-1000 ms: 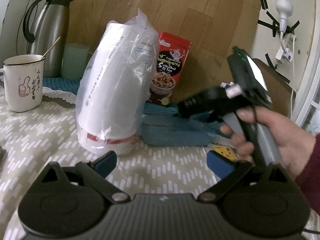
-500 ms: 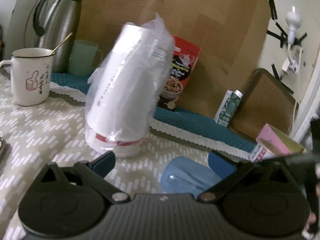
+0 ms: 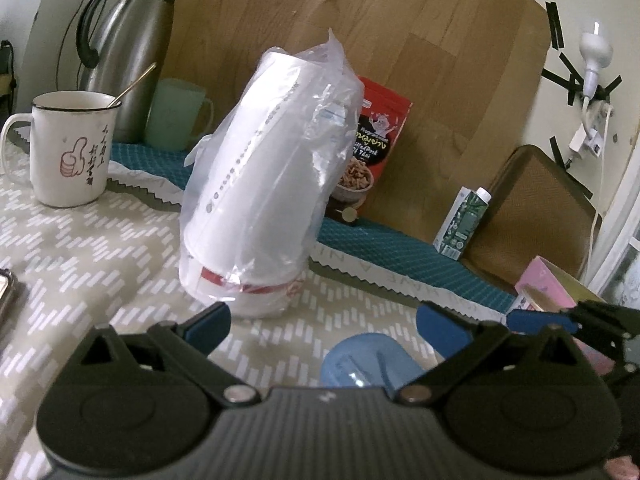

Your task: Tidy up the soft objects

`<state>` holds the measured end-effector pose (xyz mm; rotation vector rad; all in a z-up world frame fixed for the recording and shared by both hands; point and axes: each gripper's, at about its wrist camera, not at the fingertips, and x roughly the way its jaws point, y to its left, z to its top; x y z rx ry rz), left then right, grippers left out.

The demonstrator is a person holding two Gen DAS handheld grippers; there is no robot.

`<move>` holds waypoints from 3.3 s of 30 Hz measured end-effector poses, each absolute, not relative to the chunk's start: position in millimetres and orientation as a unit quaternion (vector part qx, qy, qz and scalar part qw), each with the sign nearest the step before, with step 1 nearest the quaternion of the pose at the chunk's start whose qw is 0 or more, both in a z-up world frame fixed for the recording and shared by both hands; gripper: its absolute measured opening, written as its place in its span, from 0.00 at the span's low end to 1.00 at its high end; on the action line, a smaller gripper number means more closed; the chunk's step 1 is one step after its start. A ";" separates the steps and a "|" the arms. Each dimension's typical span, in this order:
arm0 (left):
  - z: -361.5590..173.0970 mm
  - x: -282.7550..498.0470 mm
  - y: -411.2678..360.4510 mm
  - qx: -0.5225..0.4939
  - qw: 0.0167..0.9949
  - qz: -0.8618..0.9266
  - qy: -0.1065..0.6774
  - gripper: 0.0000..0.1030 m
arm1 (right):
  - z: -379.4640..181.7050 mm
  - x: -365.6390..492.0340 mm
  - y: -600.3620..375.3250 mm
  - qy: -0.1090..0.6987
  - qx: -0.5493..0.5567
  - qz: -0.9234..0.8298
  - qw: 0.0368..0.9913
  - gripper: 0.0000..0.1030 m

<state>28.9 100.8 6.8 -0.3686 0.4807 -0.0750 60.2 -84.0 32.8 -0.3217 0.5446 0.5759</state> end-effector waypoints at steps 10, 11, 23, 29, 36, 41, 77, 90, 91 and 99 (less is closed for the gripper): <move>5.3 28.4 107.2 -0.200 0.949 -0.038 0.240 0.99 | 23.9 19.4 -68.0 0.271 -0.117 0.334 0.895 0.90; 5.4 27.4 106.3 -0.199 0.950 -0.037 0.239 0.99 | 21.7 16.8 -64.8 0.270 -0.116 0.332 0.896 0.91; 3.6 33.9 101.0 -0.186 0.948 -0.058 0.252 0.99 | -2.1 6.8 -57.5 0.293 -0.076 0.305 0.903 0.55; 2.5 36.1 91.2 -0.171 0.942 -0.108 0.267 0.99 | -5.3 -9.5 -71.0 0.288 -0.037 0.277 0.916 0.55; 3.5 27.0 79.1 -0.170 0.931 -0.139 0.292 1.00 | -9.5 -29.8 -97.2 0.284 -0.002 0.247 0.926 0.55; 0.1 8.7 50.8 -0.198 0.899 -0.202 0.336 1.00 | -13.3 -42.6 -113.1 0.275 0.027 0.239 0.931 0.55; 68.3 90.8 -238.4 0.012 0.905 -0.307 0.295 0.88 | 11.3 17.3 -298.4 0.148 0.002 -0.071 0.986 0.61; 85.4 52.1 -119.6 -0.050 0.922 -0.270 0.272 0.92 | 19.1 -64.6 -279.2 0.068 0.055 -0.029 0.996 0.62; 82.5 46.5 -100.9 -0.057 0.925 -0.259 0.274 0.92 | 20.5 -71.7 -272.6 0.067 0.053 -0.008 0.996 0.62; 41.0 31.6 -2.8 -0.125 0.915 -0.169 0.345 0.92 | 6.7 -62.8 -199.1 0.153 -0.032 0.159 0.975 0.73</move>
